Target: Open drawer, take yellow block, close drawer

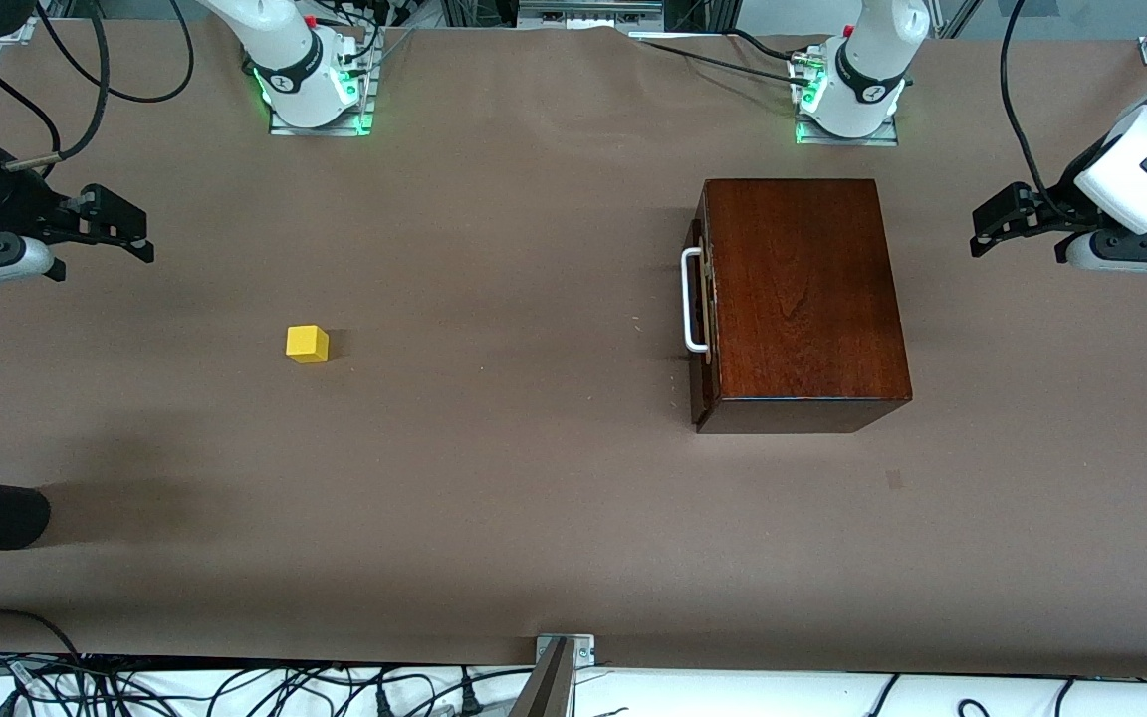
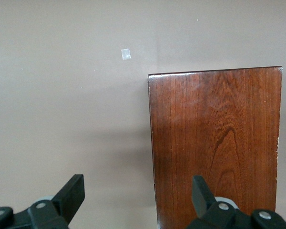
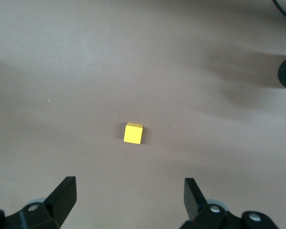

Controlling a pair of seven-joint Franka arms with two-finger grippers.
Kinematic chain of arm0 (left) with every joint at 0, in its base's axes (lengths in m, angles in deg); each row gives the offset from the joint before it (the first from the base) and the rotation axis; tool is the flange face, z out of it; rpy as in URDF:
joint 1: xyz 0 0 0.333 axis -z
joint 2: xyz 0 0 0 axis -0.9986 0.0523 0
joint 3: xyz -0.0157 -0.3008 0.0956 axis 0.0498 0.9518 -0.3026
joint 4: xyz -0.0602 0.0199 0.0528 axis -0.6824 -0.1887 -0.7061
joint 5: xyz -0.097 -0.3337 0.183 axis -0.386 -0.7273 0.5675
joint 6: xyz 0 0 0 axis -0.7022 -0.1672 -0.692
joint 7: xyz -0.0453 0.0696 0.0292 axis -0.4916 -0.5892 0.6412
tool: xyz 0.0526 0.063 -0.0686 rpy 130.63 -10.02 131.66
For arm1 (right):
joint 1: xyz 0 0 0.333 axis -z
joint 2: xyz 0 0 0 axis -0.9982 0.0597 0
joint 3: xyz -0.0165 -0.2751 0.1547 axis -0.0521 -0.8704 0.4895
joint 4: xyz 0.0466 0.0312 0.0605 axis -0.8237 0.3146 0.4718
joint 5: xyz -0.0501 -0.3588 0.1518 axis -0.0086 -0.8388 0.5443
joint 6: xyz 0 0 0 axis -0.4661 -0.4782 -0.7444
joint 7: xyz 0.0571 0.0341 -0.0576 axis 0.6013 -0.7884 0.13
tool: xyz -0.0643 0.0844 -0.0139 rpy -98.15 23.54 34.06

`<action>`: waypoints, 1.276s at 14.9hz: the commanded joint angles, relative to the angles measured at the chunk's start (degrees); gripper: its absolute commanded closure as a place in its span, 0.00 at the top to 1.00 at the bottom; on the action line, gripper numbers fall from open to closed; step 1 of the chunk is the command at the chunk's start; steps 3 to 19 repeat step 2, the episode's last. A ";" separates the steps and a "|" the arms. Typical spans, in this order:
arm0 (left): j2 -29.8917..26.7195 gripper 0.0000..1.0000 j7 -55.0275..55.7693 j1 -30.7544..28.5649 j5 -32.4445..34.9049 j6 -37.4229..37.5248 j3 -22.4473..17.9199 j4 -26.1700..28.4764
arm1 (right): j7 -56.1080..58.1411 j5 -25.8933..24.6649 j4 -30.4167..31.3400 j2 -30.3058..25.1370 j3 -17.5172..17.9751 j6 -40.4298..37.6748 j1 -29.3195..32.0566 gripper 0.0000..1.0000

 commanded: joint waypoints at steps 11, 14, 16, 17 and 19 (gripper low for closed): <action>-1.50 1.00 0.14 0.60 -1.29 -0.70 -0.43 1.62 | 0.41 -0.50 -1.40 0.61 0.39 -0.11 0.46 1.00; -1.50 1.00 0.14 0.60 -1.29 -0.70 -0.43 1.62 | 0.41 -0.50 -1.40 0.61 0.39 -0.11 0.46 1.00; -1.50 1.00 0.14 0.60 -1.29 -0.70 -0.43 1.62 | 0.41 -0.50 -1.40 0.61 0.39 -0.11 0.46 1.00; -1.50 1.00 0.14 0.60 -1.29 -0.70 -0.43 1.62 | 0.41 -0.50 -1.40 0.61 0.39 -0.11 0.46 1.00; -1.50 1.00 0.14 0.60 -1.29 -0.70 -0.43 1.62 | 0.41 -0.50 -1.40 0.61 0.39 -0.11 0.46 1.00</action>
